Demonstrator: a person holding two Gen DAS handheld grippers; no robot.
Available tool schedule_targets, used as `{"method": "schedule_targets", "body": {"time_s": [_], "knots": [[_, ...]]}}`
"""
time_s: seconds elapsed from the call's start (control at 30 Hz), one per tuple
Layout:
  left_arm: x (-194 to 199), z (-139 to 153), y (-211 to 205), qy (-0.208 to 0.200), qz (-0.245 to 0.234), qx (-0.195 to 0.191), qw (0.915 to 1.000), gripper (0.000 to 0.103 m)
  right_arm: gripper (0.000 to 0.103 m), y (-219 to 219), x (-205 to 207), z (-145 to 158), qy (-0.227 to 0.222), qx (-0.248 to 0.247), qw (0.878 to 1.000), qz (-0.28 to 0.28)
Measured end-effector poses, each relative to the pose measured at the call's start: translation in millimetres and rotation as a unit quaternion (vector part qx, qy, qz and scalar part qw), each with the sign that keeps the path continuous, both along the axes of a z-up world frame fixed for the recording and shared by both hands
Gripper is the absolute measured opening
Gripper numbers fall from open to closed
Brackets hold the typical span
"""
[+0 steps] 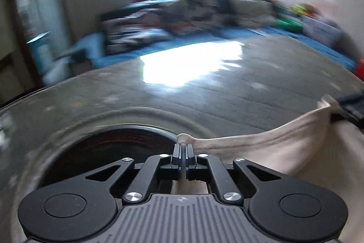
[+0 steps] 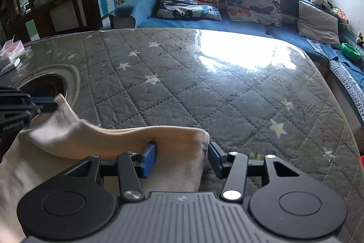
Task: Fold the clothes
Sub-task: 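Lower the held cloth flat onto the mattress with both grippers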
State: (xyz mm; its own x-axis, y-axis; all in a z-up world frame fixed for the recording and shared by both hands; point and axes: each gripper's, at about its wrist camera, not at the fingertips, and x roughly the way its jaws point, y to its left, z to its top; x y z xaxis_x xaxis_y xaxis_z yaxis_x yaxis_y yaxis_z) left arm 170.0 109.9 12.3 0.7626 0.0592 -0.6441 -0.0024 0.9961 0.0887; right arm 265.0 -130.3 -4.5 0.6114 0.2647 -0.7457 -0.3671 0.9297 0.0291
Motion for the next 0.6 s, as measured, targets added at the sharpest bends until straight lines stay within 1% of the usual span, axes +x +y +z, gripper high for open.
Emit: {"method": "schedule_targets", "body": {"time_s": [0.03, 0.1, 0.17, 0.23, 0.27, 0.37, 0.4, 0.43, 0.53, 0.6], "knots": [[1.4, 1.3, 5.0, -0.002, 0.022, -0.003, 0.9997, 0.003, 0.05, -0.7, 0.2, 1.0, -0.002, 0.002, 1.0, -0.002], [3.8, 1.0, 12.9, 0.005, 0.046, -0.006, 0.9989, 0.003, 0.05, -1.1, 1.5, 1.7, -0.002, 0.005, 1.0, -0.004], [3.9, -0.9, 16.2, 0.01, 0.05, -0.003, 0.9987, 0.004, 0.05, -0.4, 2.1, 1.7, -0.004, 0.007, 1.0, -0.006], [0.9, -1.7, 17.8, 0.014, 0.048, -0.009, 0.9987, 0.012, 0.05, 0.6, 1.7, 2.4, -0.007, 0.011, 1.0, -0.006], [-1.6, -0.4, 17.3, 0.014, 0.05, -0.009, 0.9986, 0.014, 0.05, 1.7, 0.3, 3.7, -0.008, 0.015, 1.0, -0.003], [-13.0, 6.2, 13.3, 0.009, 0.05, -0.007, 0.9987, 0.032, 0.05, 6.7, -14.0, 6.4, -0.007, 0.017, 1.0, 0.016], [-16.4, 8.4, 11.2, 0.008, 0.048, -0.007, 0.9988, 0.04, 0.05, 8.5, -21.4, 6.9, -0.006, 0.015, 1.0, 0.025], [-20.5, 10.5, 7.6, 0.006, 0.041, -0.006, 0.9991, 0.042, 0.05, 10.4, -28.7, 7.4, -0.005, 0.013, 0.999, 0.034], [-42.1, 14.9, -5.0, 0.005, 0.011, -0.004, 0.9999, 0.043, 0.05, 16.0, -50.9, 9.0, -0.003, 0.008, 0.998, 0.062], [-57.4, 16.5, -14.8, 0.007, -0.01, -0.004, 0.9999, 0.045, 0.05, 19.7, -65.6, 10.0, -0.001, 0.005, 0.997, 0.08]]}}
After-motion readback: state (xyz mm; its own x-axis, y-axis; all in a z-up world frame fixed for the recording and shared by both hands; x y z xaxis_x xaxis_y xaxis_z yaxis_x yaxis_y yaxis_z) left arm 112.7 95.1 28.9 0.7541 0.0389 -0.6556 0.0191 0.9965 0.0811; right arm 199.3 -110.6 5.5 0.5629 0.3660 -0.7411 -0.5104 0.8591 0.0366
